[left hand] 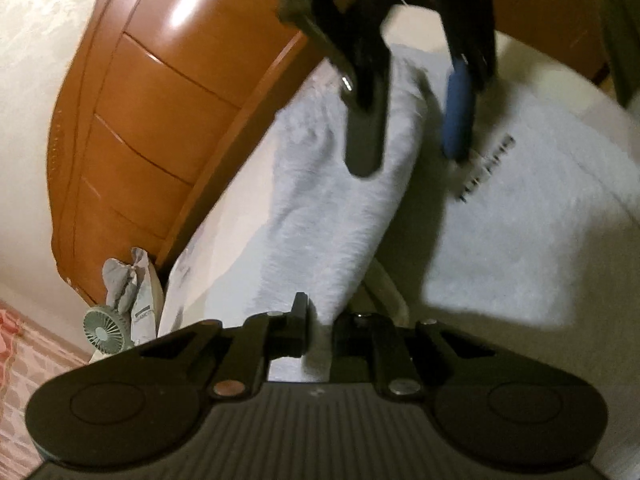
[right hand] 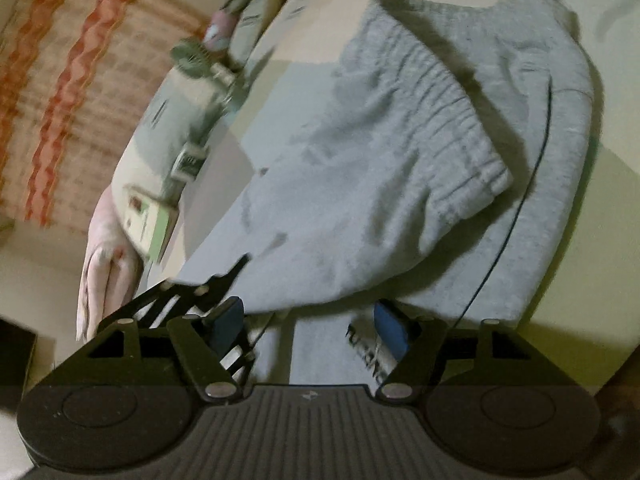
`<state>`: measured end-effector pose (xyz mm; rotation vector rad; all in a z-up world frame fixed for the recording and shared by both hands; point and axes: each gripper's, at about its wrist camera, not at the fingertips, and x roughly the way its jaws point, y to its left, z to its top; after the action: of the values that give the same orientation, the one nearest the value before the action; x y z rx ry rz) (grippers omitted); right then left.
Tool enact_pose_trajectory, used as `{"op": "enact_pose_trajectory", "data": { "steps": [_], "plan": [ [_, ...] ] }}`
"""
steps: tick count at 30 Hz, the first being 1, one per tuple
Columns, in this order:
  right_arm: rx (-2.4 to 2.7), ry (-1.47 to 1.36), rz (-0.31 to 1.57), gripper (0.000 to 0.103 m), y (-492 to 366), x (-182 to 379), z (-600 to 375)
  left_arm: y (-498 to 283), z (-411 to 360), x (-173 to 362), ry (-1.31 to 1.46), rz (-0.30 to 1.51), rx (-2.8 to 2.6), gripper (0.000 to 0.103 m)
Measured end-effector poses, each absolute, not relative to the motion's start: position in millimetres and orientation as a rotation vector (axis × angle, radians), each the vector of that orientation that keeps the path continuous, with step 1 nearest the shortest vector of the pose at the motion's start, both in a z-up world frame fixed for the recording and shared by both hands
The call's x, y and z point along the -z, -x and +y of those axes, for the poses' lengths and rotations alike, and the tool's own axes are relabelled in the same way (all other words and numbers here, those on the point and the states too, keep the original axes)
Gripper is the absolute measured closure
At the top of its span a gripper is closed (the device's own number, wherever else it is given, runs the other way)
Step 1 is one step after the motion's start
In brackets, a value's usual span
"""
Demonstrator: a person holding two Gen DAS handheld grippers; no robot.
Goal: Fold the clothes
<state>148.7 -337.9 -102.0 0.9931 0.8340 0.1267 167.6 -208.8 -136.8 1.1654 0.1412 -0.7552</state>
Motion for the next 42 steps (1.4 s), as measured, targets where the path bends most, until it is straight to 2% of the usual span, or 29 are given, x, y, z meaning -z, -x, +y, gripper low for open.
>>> {"op": "enact_pose_trajectory", "data": {
  "steps": [5,7,11,13,15,20,28,29,32,34,35,36,38,42],
  "plan": [
    [0.057,-1.078,0.685,0.027,-146,106,-353,-170,-207,135,-1.141,0.14,0.766,0.091],
    [0.102,-1.102,0.62,0.026,-143,111,-360,-174,-207,142,-1.149,0.15,0.777,0.086],
    [0.131,-1.164,0.583,0.032,-138,122,-365,-169,-202,160,-1.211,0.152,0.783,0.082],
    [0.135,-1.162,0.578,0.035,-137,124,-365,-165,-198,166,-1.258,0.109,0.743,0.062],
    [0.126,-1.168,0.571,0.034,-133,122,-364,-162,-191,170,-1.304,0.07,0.693,0.05],
    [0.101,-1.142,0.571,0.035,-138,121,-355,-172,-167,176,-1.341,0.124,0.626,0.049],
    [0.095,-1.127,0.561,0.049,-128,126,-359,-199,-136,179,-1.374,0.193,0.503,0.049],
    [0.096,-1.122,0.56,0.05,-127,126,-359,-197,-135,179,-1.377,0.195,0.499,0.05],
    [0.104,-1.107,0.56,0.05,-127,125,-357,-193,-136,187,-1.415,0.181,0.515,0.062],
    [0.118,-1.082,0.567,0.05,-127,123,-355,-191,-136,190,-1.414,0.212,0.539,0.085],
    [0.125,-1.068,0.57,0.055,-127,122,-354,-192,-136,187,-1.402,0.24,0.55,0.092],
    [0.133,-1.055,0.574,0.064,-127,121,-353,-192,-137,185,-1.393,0.267,0.555,0.098],
    [0.15,-1.021,0.586,0.077,-128,118,-354,-187,-137,180,-1.399,0.26,0.552,0.099],
    [0.139,-1.007,0.562,0.085,-130,110,-365,-175,-137,159,-1.412,0.187,0.531,0.1]
  ]
}}
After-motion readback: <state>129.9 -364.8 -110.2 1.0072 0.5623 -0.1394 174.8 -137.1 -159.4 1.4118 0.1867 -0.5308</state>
